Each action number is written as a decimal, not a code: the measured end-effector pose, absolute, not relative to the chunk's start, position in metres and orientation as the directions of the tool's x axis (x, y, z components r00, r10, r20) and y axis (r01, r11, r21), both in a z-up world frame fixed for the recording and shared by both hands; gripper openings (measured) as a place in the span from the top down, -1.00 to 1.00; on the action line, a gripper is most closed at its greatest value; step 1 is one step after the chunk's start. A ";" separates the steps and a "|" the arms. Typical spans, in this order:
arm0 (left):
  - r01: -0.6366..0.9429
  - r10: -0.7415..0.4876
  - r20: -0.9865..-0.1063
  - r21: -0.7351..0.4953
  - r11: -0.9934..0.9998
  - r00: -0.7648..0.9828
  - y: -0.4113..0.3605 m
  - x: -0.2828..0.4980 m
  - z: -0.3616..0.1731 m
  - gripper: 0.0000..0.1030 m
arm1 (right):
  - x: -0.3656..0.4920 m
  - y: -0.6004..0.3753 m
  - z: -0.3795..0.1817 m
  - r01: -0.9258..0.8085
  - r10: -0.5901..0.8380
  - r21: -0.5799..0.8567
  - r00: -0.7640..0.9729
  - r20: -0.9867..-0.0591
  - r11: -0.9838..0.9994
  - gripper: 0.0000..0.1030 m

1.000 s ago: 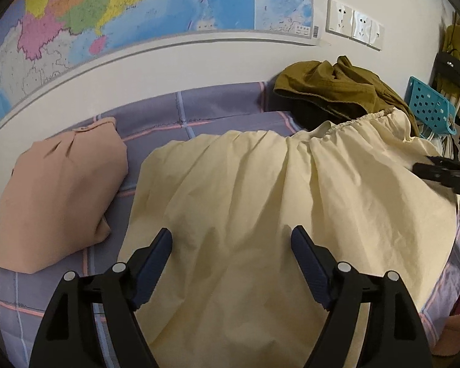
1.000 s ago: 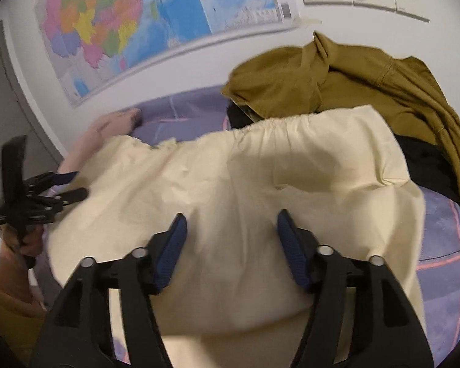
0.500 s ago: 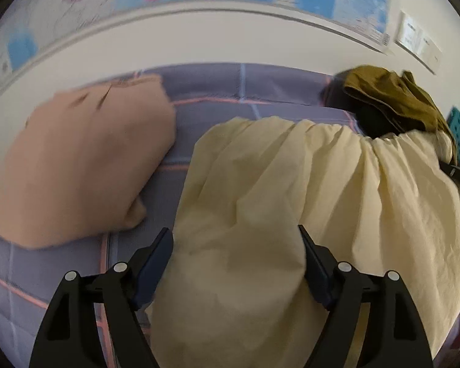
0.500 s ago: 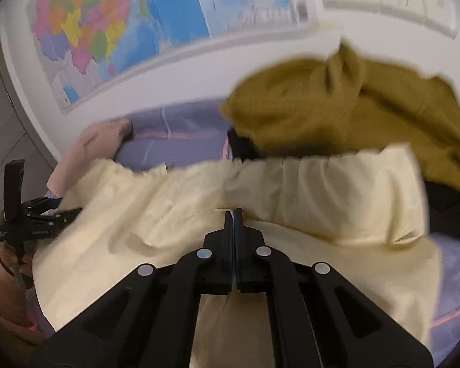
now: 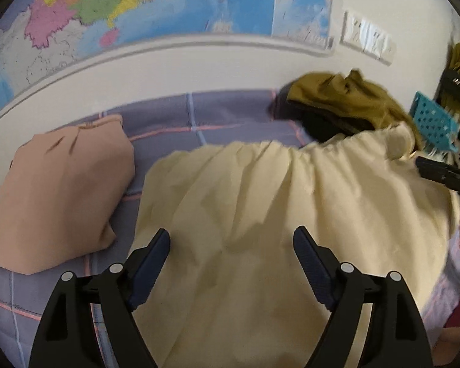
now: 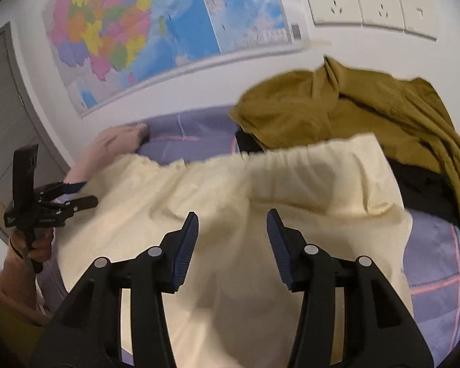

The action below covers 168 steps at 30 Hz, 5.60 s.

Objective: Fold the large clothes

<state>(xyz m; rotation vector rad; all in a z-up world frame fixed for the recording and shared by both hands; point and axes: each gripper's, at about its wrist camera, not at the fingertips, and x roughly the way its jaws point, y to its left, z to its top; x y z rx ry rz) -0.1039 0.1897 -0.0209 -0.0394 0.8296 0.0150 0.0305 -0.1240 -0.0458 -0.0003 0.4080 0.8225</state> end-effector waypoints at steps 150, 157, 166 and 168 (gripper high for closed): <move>-0.059 -0.392 -0.566 -0.619 0.783 0.725 0.215 -0.159 -0.066 -0.72 | -0.010 -0.181 -0.112 -0.455 0.767 0.703 0.609 -0.202 0.546 -0.91; -0.075 -0.404 -0.563 -0.643 0.762 0.721 0.219 -0.154 -0.066 -0.71 | -0.024 -0.190 -0.123 -0.388 0.794 0.773 0.561 -0.233 0.501 -0.80; -0.112 -0.367 -0.615 -0.600 0.792 0.698 0.211 -0.143 -0.062 -0.75 | 0.024 -0.156 -0.108 -0.372 0.777 0.775 0.585 -0.231 0.510 -0.91; -0.122 -0.362 -0.634 -0.588 0.800 0.683 0.209 -0.140 -0.063 -0.77 | 0.028 -0.149 -0.104 -0.387 0.766 0.760 0.605 -0.219 0.523 -0.90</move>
